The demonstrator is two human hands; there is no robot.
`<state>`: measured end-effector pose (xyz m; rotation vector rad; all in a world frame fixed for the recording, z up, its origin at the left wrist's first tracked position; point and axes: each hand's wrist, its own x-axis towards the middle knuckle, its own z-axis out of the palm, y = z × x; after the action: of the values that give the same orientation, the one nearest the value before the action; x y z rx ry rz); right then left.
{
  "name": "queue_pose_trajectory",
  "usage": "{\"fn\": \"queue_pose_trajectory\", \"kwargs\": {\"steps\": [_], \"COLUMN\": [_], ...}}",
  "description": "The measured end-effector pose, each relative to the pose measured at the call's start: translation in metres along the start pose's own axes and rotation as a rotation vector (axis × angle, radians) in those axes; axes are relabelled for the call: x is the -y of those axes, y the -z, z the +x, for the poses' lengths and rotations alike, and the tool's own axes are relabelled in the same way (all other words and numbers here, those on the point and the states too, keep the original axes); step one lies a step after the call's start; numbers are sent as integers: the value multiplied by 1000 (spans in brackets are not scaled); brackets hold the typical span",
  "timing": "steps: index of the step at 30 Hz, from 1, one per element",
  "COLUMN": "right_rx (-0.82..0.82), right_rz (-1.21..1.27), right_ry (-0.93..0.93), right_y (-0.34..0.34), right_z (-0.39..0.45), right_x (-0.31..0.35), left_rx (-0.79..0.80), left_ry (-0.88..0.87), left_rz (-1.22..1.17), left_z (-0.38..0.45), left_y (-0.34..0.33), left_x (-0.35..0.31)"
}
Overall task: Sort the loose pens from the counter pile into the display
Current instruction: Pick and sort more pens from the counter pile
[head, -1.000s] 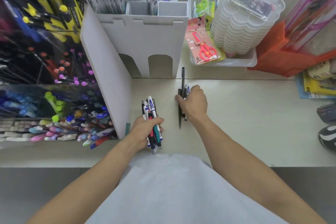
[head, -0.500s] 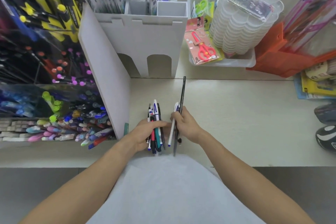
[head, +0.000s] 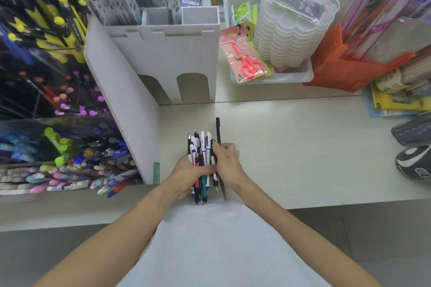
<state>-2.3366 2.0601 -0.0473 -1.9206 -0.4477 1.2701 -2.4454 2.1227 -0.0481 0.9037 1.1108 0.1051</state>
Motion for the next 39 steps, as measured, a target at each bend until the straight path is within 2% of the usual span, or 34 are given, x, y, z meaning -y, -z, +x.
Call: {"fn": "queue_pose_trajectory", "kwargs": {"steps": [5,9,11,13,17,19,21,23,25,27,31,39], "right_rx": [155,354,455,512,582,533,335,129,75,93,141,421], "right_rz": [-12,-212,-243,-383,-644,-554,-313,-82,2,12,100,102], "right_ry": [33,119,187,206,103,20,-8,87,193,222,160,117], "right_y": [13,16,15,16,40,58,69,69,65,62,65,50], "right_z": [-16,-24,-27,-30,-28,-25,-23,-18,-13,-11,-14,-29], "right_x": [-5,-19,-20,-17,4,17,28,33,34,35,31,25], "left_rx": [-33,-1,29,27,0,32,72,118,166,179,198,269], "left_ry": [44,109,117,94,55,35,12,-12,-52,-71,-56,-83], "left_rz": [-181,-296,-264,-137,-66,-54,-20,4,43,53,-29,-40], "left_z": [1,-1,-2,-4,-8,-9,-10,-12,-14,-17,-24,-30], "left_y": [7,8,6,2,-3,-3,-2,-2,-3,-2,4,17], "left_x": [-5,-8,-9,-9,-8,-10,-11,-15,-18,-20,-20,-17]}}
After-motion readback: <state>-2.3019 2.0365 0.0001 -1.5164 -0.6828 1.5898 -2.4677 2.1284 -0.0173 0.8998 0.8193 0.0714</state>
